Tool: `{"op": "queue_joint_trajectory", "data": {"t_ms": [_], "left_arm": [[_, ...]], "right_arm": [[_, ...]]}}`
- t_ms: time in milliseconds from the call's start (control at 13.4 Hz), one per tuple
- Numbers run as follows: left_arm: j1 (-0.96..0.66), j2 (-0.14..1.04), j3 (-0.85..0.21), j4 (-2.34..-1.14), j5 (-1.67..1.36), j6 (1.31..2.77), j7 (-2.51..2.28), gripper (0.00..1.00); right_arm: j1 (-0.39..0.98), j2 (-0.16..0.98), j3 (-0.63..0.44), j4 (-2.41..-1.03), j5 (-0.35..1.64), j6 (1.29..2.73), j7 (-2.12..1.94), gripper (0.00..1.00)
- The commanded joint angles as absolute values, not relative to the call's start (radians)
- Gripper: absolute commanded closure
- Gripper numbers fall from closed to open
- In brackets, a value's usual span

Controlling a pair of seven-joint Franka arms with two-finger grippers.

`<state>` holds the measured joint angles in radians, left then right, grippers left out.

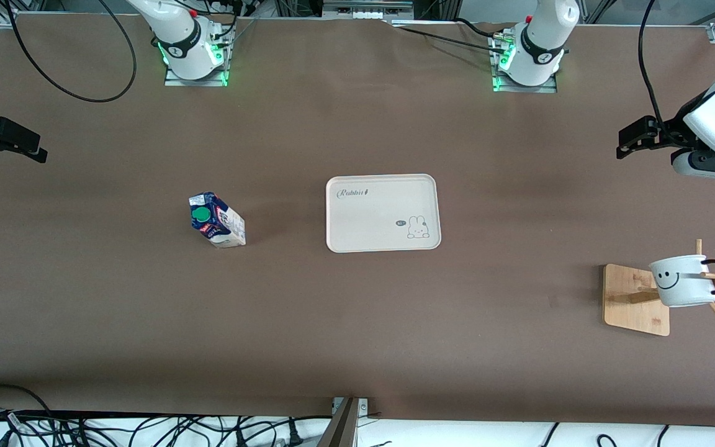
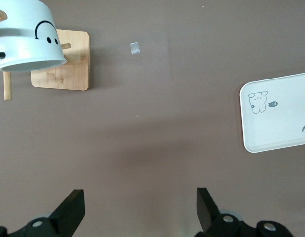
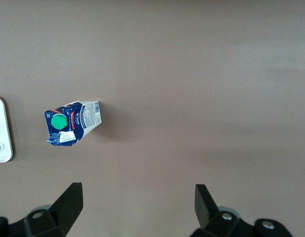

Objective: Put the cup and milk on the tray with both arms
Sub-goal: 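Move the right gripper out toward the milk carton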

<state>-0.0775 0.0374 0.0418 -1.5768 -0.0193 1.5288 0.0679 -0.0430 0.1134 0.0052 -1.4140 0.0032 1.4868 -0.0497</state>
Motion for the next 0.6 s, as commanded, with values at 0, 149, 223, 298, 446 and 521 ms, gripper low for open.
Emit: {"op": "queue_joint_trajectory", "data": {"t_ms": [0, 149, 223, 298, 446, 521], "left_arm": [[-0.074, 0.051, 0.040, -1.545, -0.003, 1.512, 0.087, 0.00], [-0.074, 0.051, 0.040, -1.545, -0.003, 1.514, 0.087, 0.00], [-0.074, 0.051, 0.040, -1.545, -0.003, 1.514, 0.087, 0.00], [-0.074, 0.051, 0.040, -1.545, -0.003, 1.514, 0.087, 0.00], [-0.074, 0.051, 0.040, -1.545, -0.003, 1.514, 0.087, 0.00], [-0.074, 0.051, 0.040, -1.545, -0.003, 1.514, 0.087, 0.00]], "right_arm": [[-0.032, 0.104, 0.018, -1.404, 0.008, 1.460, -0.052, 0.00], [-0.029, 0.104, 0.018, -1.404, 0.011, 1.460, -0.054, 0.00], [-0.029, 0.104, 0.017, -1.402, 0.015, 1.462, -0.055, 0.00], [-0.029, 0.104, 0.017, -1.404, 0.015, 1.462, -0.055, 0.00], [-0.022, 0.103, 0.020, -1.404, 0.009, 1.460, -0.052, 0.00], [-0.006, 0.103, 0.018, -1.404, 0.002, 1.460, -0.052, 0.00]]}}
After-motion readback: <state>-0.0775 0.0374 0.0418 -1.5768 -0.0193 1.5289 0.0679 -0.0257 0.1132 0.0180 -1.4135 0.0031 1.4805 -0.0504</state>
